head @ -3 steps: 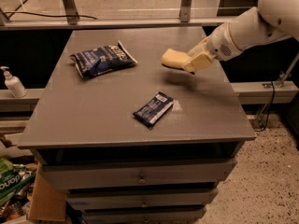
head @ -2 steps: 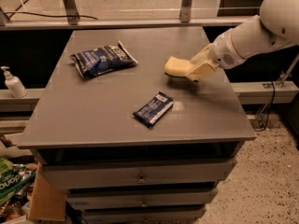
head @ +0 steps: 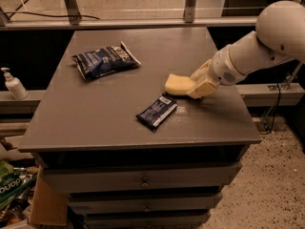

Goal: Move sponge near rxbar blueberry

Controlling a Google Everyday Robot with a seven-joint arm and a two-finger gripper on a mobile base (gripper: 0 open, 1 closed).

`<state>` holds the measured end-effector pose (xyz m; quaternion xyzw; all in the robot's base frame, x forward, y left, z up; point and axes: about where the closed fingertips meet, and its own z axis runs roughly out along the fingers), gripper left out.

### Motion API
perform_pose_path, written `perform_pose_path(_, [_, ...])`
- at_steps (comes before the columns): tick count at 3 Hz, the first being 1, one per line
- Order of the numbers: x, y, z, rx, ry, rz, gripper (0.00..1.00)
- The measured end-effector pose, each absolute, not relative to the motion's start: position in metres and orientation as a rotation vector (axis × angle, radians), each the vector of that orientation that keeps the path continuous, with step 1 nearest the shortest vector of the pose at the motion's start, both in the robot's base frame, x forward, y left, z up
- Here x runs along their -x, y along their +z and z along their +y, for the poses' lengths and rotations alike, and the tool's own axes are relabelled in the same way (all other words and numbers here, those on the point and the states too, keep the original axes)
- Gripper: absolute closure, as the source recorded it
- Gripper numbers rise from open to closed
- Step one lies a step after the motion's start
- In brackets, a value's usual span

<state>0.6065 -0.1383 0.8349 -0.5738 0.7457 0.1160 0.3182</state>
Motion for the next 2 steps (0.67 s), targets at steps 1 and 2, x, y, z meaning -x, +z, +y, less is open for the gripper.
perform_pose_path(1, [-0.5932,0.8255,-0.131,1.563,0.31,1.956,1.0])
perform_pose_path(2, [-0.588,0.822,-0.1269,1.586,0.309,1.961,0.82])
